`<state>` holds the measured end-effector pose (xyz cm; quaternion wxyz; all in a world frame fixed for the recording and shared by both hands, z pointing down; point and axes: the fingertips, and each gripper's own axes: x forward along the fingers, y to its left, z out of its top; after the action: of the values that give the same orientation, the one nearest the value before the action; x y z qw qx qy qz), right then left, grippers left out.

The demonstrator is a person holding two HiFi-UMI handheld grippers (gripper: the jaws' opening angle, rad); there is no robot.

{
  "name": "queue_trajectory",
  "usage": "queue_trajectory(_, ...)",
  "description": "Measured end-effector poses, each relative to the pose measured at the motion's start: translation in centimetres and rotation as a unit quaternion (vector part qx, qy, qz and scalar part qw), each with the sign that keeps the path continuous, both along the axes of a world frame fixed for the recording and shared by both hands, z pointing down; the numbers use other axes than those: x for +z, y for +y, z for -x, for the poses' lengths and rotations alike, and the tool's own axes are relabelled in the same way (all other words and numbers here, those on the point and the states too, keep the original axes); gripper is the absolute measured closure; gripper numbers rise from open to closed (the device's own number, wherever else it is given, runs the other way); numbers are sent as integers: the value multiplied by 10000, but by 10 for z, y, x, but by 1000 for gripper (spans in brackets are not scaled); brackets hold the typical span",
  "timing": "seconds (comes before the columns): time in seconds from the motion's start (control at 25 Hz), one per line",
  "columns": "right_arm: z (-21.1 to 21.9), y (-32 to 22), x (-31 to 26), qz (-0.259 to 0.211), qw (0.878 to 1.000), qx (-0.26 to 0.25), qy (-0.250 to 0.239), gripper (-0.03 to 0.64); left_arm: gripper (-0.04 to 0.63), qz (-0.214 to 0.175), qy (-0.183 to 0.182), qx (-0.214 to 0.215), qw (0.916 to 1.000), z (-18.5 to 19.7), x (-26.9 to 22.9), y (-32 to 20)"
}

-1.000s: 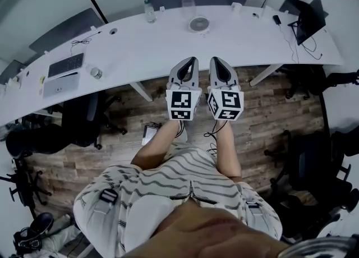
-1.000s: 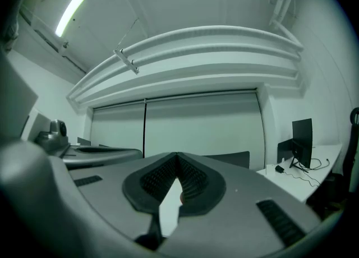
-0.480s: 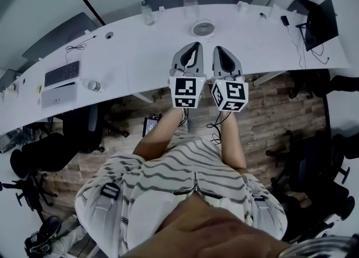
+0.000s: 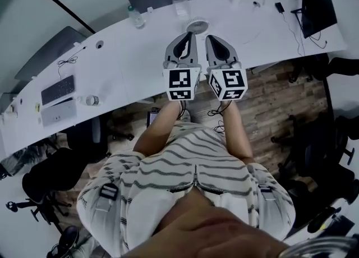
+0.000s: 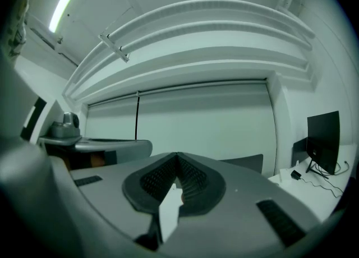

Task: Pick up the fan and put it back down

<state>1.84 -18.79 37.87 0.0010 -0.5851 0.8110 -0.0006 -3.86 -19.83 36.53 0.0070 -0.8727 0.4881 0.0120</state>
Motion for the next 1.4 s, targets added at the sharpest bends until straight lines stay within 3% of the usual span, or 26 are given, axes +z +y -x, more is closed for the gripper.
queue_trajectory(0.6,-32,-46,30,546,9976,-233,353,606,588,165,-57,-286,9994,-16,18,-31)
queue_trajectory(0.92,-63,-91,65,1139,9902,-378,720,606,588,133,-228,-379,9989,-30,21,-51)
queue_trajectory(1.2,-55,-130,107,1664,9695,-1176,1365,606,588,153,-315,-409,9986,-38,31,-62)
queue_trajectory(1.4,-53,-157,144,1963,9427,-1716,2084,604,588,215,-381,-464,9980,-37,41,-69)
